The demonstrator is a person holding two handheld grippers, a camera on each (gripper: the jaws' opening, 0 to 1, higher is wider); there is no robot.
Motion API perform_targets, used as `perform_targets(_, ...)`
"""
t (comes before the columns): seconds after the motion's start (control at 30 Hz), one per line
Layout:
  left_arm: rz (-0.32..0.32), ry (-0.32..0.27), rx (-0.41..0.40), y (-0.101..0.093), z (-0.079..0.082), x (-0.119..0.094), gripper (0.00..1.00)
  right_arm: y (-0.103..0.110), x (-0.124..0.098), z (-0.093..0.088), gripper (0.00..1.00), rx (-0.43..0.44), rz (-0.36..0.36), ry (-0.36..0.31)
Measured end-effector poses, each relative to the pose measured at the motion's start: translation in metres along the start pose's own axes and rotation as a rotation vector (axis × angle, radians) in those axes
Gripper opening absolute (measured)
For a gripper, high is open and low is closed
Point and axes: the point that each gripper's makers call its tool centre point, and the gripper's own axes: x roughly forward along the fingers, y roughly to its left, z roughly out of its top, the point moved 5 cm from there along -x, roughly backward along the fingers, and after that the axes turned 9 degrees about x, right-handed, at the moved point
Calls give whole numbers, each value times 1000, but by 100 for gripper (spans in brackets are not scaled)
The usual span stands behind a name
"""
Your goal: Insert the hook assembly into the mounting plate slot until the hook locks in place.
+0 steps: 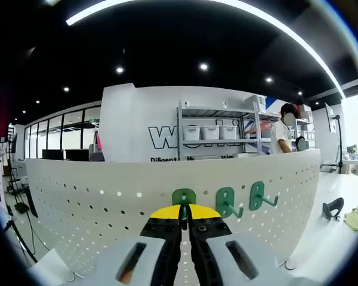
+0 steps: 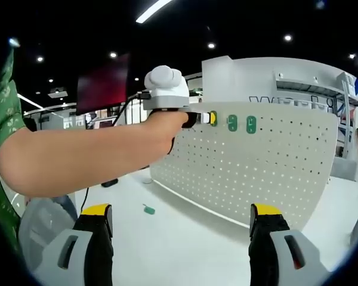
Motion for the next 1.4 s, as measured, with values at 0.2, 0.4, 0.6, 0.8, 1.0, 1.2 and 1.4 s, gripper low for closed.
perform_targets(0.2, 8, 2, 8, 1, 1, 1, 3, 0, 0, 0, 98, -2, 10, 0)
perform_targets(0.4, 14, 7, 6, 2, 1, 2, 3, -2, -2, 1, 98, -3, 9, 0)
perform_targets(0.6, 15, 8, 13, 1, 1, 4, 3, -2, -2, 2, 97, -3, 8, -2)
perform_targets(0.8, 17, 17, 7, 1, -1, 5, 3, -3, -3, 1, 97, 0, 5, -1)
perform_targets(1.0, 18, 19, 11, 0, -2, 7, 3, -5, -3, 0, 97, 3, 4, 2)
perform_targets(1.2, 19, 23, 12, 0, -3, 9, 3, -6, -2, -2, 97, 4, 5, 4)
perform_targets(1.4, 20, 24, 14, 1, -3, 10, 3, -7, -1, -3, 97, 6, 6, 8)
